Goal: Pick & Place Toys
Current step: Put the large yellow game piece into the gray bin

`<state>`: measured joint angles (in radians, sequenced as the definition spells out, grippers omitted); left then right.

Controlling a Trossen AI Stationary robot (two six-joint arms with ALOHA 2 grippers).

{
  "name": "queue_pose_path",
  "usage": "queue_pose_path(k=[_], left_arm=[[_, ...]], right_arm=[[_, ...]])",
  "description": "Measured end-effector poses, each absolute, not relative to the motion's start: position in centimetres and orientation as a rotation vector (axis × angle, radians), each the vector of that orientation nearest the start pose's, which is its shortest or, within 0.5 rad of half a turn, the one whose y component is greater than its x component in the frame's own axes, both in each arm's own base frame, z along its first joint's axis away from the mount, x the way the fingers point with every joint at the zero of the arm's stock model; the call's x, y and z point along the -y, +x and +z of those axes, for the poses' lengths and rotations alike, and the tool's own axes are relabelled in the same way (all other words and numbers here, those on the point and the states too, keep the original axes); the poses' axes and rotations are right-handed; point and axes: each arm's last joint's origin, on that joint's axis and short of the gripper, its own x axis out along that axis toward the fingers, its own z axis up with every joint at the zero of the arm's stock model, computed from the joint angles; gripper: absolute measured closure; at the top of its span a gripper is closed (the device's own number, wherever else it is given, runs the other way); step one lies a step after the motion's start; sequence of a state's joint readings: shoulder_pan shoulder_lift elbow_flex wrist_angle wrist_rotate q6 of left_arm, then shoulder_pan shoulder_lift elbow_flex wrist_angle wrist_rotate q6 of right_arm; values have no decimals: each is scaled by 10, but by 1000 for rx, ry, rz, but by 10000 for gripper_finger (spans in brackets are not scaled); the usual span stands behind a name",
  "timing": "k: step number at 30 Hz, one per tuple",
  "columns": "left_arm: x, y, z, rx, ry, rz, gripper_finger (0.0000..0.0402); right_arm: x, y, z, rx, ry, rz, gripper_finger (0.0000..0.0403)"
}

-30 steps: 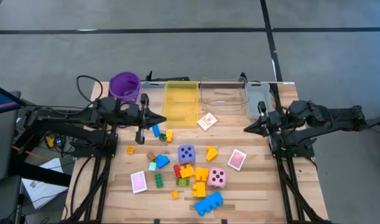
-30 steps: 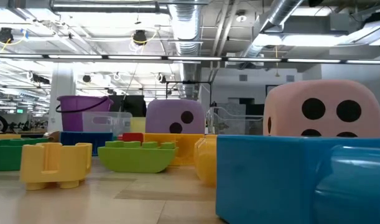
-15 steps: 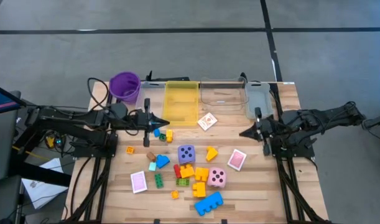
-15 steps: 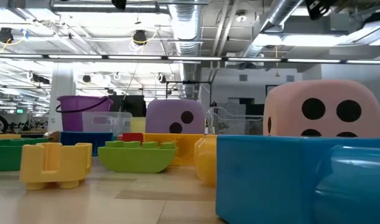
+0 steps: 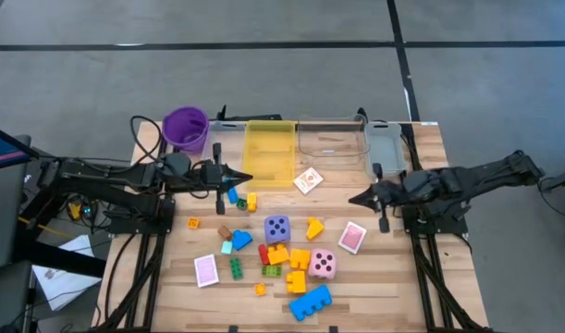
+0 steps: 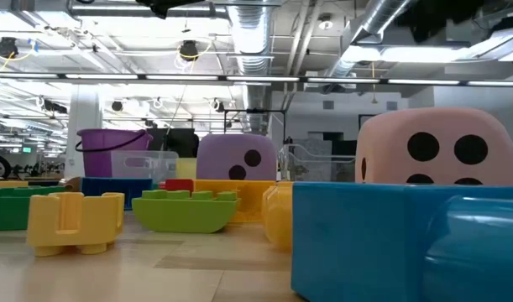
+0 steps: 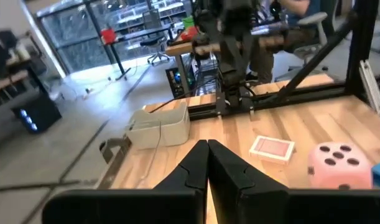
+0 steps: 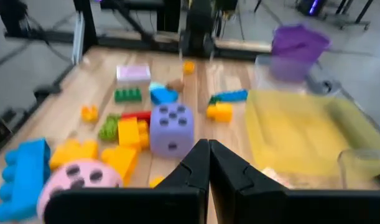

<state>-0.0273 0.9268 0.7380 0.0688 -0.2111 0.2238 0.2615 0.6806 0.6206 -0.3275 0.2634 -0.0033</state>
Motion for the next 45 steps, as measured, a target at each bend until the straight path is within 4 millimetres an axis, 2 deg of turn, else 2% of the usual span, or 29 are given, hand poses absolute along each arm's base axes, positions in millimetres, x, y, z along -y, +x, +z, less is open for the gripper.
queue_pose_path(k=[3, 6, 9, 12, 16, 19, 25, 28, 31, 35, 45], left_arm=[[-1, 210, 314, -148, 158, 209, 394], [-1, 214, 311, -161, 118, 213, 369], [-1, 220, 305, -192, 119, 189, 328], [0, 231, 296, -227, 123, 182, 275], [0, 248, 282, -262, 130, 208, 198], [0, 259, 272, -278, 141, 206, 147], [0, 276, 263, -229, 153, 209, 79], [0, 280, 262, -215, 154, 228, 64], [-1, 279, 261, -227, 158, 240, 60], [-1, 279, 261, -228, 159, 247, 64], [-1, 279, 261, -228, 159, 247, 73]], right_arm=[[-34, 156, 260, -332, -101, -2, 402], [-35, 160, 242, -286, -106, 0, 402], [-32, 160, 229, -249, -36, -21, 396], [-28, 159, 216, -251, 13, -53, 372], [-24, 160, 205, -265, 48, -80, 314], [-24, 163, 200, -282, 54, -86, 254], [-23, 170, 195, -305, 38, -99, 126], [-17, 174, 190, -334, 47, -142, 90], [-9, 176, 184, -384, 46, -190, 77], [-4, 177, 174, -468, 30, -194, 77], [-10, 161, 163, -643, 205, -185, 87]])
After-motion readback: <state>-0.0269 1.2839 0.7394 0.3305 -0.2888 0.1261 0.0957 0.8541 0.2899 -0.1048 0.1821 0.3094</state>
